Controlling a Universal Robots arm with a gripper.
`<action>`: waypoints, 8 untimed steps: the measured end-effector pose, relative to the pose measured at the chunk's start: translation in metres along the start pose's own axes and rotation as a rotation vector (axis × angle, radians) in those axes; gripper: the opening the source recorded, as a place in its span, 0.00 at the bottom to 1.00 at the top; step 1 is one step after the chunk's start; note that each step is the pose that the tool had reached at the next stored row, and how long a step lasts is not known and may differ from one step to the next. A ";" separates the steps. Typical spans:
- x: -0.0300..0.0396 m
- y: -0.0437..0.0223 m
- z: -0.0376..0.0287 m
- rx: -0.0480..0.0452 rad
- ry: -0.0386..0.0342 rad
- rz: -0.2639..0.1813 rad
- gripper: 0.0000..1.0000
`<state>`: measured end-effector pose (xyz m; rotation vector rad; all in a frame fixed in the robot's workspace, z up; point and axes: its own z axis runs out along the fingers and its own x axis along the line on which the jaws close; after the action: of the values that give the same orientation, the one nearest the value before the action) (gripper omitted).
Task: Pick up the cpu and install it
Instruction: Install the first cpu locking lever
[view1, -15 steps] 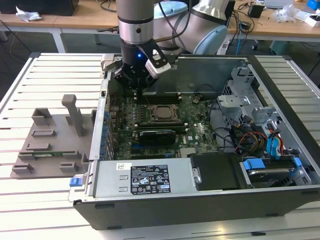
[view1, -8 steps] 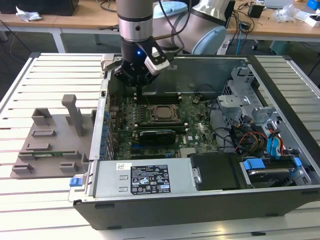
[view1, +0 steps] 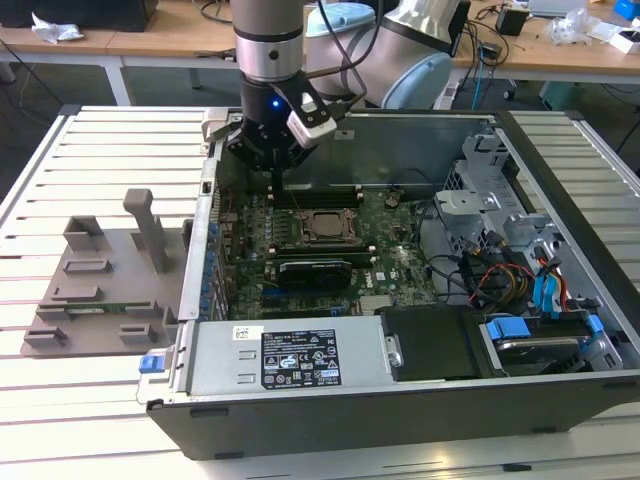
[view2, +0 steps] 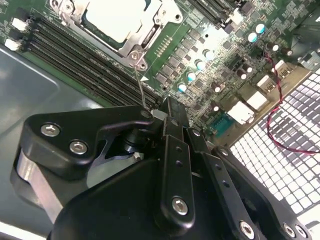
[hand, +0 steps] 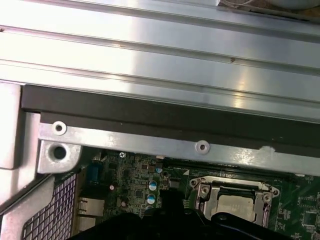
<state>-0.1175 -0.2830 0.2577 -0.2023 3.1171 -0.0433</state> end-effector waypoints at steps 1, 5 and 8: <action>-0.0022 -0.0003 0.0002 0.0001 0.0001 0.000 0.11; -0.0062 -0.0009 0.0003 0.0001 0.0001 0.000 0.11; -0.0089 -0.0012 0.0005 0.0000 0.0000 0.000 0.11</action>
<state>-0.1085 -0.2830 0.2574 -0.2023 3.1171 -0.0433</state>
